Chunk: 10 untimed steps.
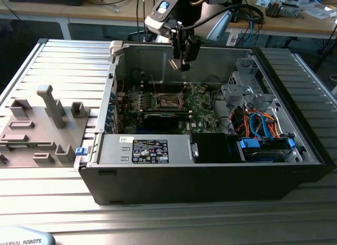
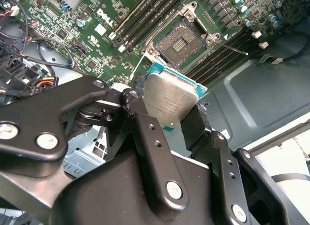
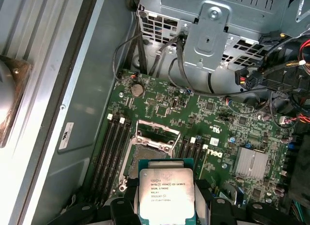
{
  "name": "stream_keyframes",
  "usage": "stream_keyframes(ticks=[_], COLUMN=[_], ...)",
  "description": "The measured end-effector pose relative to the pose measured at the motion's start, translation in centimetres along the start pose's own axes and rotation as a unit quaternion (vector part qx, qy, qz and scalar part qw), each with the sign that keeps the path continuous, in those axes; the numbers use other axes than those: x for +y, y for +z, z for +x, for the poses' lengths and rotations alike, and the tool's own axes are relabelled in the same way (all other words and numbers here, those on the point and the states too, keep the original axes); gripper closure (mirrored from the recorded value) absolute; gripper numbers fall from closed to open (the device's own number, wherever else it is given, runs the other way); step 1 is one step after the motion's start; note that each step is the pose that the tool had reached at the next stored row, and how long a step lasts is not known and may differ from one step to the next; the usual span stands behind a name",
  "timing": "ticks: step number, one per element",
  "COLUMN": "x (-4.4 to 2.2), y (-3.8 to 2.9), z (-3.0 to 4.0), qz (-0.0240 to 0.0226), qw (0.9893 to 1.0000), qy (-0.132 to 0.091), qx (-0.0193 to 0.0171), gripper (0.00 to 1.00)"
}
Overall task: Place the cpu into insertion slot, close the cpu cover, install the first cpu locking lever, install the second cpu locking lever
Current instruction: 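Place the cpu into insertion slot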
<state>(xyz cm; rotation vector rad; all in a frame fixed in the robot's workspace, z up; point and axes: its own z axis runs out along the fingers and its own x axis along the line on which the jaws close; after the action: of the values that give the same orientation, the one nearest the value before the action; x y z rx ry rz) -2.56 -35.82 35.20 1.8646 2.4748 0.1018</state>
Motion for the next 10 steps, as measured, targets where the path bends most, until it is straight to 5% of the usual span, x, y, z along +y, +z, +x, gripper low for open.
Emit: stream_keyframes(ticks=[10], x=[0.0], y=[0.01], z=[0.0], qz=[0.0], qw=[1.0], qy=[0.003], qx=[-0.0002], gripper=[0.46])
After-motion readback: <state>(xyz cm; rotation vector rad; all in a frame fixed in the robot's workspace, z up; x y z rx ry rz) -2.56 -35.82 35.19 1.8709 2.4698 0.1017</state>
